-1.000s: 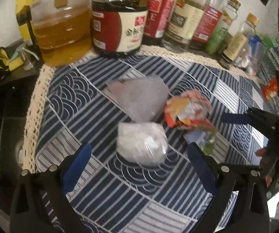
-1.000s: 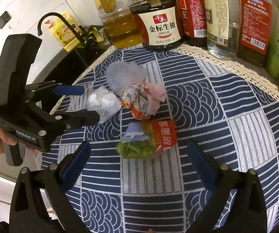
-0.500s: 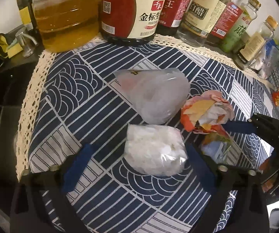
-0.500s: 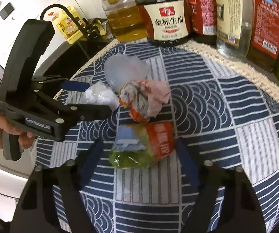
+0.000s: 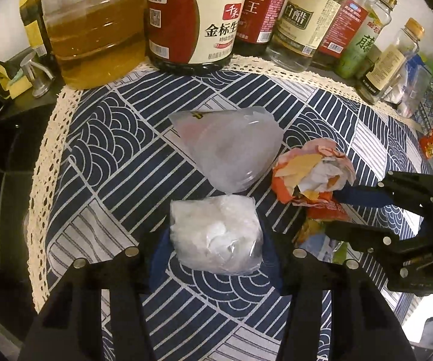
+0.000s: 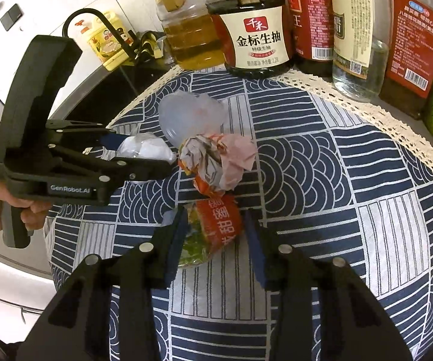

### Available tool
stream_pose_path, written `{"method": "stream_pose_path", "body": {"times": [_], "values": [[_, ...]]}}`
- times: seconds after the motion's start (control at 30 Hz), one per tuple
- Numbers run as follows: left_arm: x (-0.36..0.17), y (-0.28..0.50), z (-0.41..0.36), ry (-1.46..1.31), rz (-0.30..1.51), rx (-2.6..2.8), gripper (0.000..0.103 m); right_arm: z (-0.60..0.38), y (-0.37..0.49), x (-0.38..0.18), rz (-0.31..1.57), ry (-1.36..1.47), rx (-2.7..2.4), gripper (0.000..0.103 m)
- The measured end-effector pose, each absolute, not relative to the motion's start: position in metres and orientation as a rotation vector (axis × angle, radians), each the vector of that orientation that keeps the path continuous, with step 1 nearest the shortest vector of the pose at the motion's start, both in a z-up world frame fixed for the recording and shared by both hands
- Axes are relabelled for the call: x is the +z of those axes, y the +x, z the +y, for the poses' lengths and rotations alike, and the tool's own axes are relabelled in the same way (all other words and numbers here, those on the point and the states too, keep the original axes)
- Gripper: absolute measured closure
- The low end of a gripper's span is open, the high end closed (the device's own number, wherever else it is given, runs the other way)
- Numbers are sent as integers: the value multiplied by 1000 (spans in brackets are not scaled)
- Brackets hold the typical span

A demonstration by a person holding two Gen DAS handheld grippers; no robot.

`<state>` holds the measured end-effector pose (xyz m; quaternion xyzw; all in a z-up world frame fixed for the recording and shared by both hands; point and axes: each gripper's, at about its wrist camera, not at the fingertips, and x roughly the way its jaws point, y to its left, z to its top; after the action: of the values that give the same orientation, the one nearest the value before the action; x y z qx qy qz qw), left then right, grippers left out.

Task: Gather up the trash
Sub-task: 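Grasp the red snack wrapper with the right tool while the left tool grasps another tissue bag, then lift the wrapper and tissue bag off the counter with both tools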

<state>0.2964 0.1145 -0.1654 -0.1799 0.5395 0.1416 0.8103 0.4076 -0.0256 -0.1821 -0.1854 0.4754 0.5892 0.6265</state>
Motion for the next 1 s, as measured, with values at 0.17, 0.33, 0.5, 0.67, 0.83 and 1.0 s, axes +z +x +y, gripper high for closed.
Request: {"method": "stream_pose_path", "body": {"times": [0.17, 0.33, 0.5, 0.67, 0.83, 1.0], "values": [[-162, 295, 111, -382, 1146, 301, 52, -27, 401, -186, 1083, -446, 1351, 29], [-158, 289, 110, -397, 1131, 310, 52, -26, 385, -186, 1025, -514, 1352, 25], [-158, 281, 107, -413, 1124, 315, 52, -29, 366, -186, 961, -573, 1372, 34], [-158, 272, 105, -422, 1120, 320, 52, -25, 357, -184, 986, -561, 1422, 69], [-153, 266, 105, -425, 1109, 328, 52, -26, 360, -181, 1023, -514, 1434, 74], [-146, 258, 102, -423, 1094, 322, 52, -36, 367, -173, 1070, -442, 1439, 75]]}}
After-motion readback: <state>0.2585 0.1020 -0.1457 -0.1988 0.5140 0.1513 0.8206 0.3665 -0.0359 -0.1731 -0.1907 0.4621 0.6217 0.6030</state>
